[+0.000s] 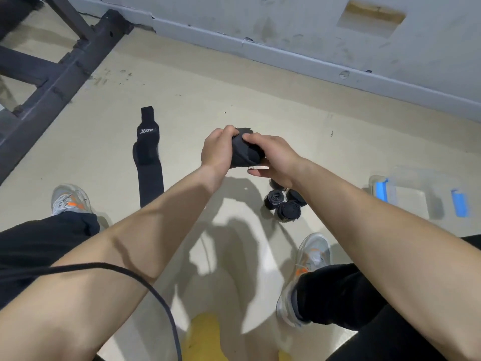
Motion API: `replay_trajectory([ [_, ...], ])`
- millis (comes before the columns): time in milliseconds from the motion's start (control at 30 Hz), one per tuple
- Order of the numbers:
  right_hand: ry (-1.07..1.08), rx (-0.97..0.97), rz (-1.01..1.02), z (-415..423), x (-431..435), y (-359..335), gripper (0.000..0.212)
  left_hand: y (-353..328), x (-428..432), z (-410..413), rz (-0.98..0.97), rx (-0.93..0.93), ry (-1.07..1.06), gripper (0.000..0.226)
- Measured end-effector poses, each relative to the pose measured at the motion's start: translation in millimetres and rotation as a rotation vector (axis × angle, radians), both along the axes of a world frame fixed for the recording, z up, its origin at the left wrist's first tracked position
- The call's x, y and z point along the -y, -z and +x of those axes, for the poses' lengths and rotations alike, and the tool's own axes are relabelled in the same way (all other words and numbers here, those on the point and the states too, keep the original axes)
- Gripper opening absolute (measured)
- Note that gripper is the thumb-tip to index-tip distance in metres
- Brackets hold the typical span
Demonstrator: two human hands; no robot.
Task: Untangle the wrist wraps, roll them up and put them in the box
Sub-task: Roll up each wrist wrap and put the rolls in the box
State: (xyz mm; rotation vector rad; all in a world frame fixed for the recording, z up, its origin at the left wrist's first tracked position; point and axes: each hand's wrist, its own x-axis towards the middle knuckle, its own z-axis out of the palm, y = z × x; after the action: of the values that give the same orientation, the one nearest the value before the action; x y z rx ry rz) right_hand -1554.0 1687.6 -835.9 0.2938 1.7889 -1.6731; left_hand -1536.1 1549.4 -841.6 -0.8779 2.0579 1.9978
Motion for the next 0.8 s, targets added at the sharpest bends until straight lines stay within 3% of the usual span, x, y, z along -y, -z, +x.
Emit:
replay_trajectory([
  [133,-0.010,-0.023,0.026,-19.5,-23.9,38.2,0.024,38.8,-7.2,-24.0,0.076,0.128,0.097,0.032],
  [200,-0.016,-0.061,0.177,-32.1,-31.9,57.9,0.027,64.8,-12.1,-33.5,-0.020,0.179,0.123,0.036],
  [300,-0.066,-0.152,0.458,-51.1,-37.7,87.2,0.034,98.1,-22.3,-39.8,-0.193,0.151,0.075,0.011],
  [400,-0.163,-0.208,0.678,-71.3,-35.6,119.9,0.043,127.0,-34.7,-46.6,-0.084,0.127,0.075,0.025],
  [533,-0.321,-0.275,0.934,-92.0,-29.5,162.8,0.044,156.0,-47.0,-56.2,0.049,0.260,0.098,0.038],
  [800,-0.474,-0.333,1.095,-99.8,-33.2,216.8,0.044,198.2,-54.7,-64.2,0.195,0.394,0.137,0.046],
])
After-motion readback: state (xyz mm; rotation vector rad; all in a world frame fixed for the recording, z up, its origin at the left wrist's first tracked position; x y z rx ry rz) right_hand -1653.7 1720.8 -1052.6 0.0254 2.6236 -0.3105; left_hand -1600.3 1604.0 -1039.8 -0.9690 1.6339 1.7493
